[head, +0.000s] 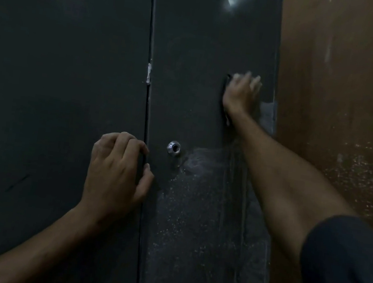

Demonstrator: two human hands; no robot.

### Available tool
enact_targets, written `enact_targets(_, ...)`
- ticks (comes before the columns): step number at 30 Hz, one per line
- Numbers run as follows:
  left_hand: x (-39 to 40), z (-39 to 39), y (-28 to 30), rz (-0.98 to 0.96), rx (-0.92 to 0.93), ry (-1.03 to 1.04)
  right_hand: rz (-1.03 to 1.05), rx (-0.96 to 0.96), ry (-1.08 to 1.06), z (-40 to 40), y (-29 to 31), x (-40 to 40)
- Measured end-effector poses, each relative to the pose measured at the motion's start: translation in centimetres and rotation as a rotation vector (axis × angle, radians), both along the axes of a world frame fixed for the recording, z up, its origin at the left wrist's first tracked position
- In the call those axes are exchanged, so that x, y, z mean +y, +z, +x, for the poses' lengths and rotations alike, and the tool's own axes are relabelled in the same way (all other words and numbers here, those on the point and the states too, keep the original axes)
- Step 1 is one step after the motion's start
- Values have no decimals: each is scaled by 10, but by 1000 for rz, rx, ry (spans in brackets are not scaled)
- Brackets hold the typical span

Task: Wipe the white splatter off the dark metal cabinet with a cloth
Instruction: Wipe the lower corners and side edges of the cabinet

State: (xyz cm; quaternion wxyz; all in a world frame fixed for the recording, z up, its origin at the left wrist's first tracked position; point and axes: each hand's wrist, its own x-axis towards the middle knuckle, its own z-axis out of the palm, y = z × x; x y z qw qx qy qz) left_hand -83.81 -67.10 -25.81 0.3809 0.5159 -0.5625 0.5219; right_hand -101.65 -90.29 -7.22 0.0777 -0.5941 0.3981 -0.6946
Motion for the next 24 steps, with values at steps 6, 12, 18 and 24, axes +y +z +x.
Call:
enact_targets(6, 3, -2, 1, 14, 3, 13, -572, 295, 180, 65, 1, 80)
enact_targets(12, -1, 1, 1, 30, 28, -9, -499, 372, 109, -3, -71, -12)
enact_targets(18, 1, -3, 1, 35, 31, -14, -253, 83, 35, 42, 34, 38)
enact_targets(24, 3, -1, 0, 47, 20, 5, -884, 592, 131, 57, -55, 60)
